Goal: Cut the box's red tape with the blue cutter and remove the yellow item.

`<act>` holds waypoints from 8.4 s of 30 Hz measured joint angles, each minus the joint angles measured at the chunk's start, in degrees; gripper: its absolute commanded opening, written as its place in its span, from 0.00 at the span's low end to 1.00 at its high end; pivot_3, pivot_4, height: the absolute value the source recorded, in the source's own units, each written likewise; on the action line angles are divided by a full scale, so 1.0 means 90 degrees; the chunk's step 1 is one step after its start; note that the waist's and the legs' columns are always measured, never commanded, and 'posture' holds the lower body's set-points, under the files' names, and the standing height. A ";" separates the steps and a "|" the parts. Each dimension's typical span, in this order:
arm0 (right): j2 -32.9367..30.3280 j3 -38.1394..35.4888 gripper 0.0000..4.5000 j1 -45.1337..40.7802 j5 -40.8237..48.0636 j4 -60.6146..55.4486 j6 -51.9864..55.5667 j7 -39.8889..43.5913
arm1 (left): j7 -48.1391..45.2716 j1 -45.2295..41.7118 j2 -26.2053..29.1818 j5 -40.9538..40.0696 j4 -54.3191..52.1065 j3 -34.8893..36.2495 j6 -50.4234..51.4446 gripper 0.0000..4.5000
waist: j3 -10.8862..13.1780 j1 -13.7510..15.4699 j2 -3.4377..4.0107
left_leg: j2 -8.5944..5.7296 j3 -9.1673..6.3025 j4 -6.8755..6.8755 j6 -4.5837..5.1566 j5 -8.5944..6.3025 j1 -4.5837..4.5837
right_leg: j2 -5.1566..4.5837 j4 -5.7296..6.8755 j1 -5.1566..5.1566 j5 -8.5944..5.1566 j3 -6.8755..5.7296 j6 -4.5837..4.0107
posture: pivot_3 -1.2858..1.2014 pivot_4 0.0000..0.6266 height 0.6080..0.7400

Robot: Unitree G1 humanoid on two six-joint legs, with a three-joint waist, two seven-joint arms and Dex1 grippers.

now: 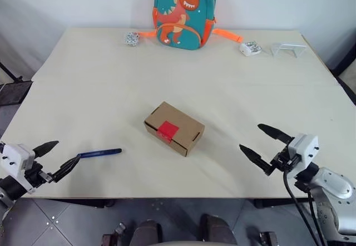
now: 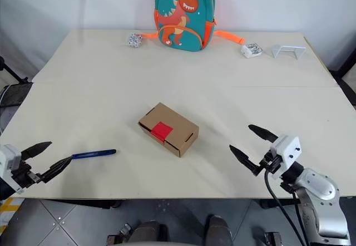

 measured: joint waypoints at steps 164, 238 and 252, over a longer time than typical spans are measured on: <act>0.1007 0.2008 0.00 -0.6579 -0.2330 0.6786 -0.0235 0.1017 | -0.0127 -0.5047 -0.1334 0.0116 -0.0773 -0.4745 0.4915 0.00 | 0.0014 -0.0183 -0.0005 | -0.0005 0.0009 0.0014 -0.0019 0.0013 -0.0005 | -0.0006 0.0053 -0.0025 0.0007 -0.0005 0.0013 | 0.52 0.24 1.00; -0.0174 0.1472 1.00 -0.1434 0.1481 -0.1387 0.1305 0.2226 | -0.3412 -0.3405 0.1446 0.1265 0.3922 -0.3061 -0.2279 0.21 | 0.0010 -0.0141 0.0002 | 0.0018 0.0066 0.0010 -0.0007 -0.0017 0.0072 | -0.0008 0.0095 -0.0009 0.0001 -0.0012 -0.0004 | 0.52 0.24 1.00; -0.0339 0.1467 1.00 -0.1496 0.1484 -0.1338 0.1305 0.2248 | -0.3401 -0.3404 0.1357 0.1263 0.3153 -0.3263 -0.1825 0.21 | 0.0011 -0.0040 0.0001 | 0.0024 0.0098 0.0010 -0.0003 -0.0020 0.0077 | -0.0008 0.0095 -0.0019 0.0002 0.0005 -0.0011 | 0.52 0.24 1.00</act>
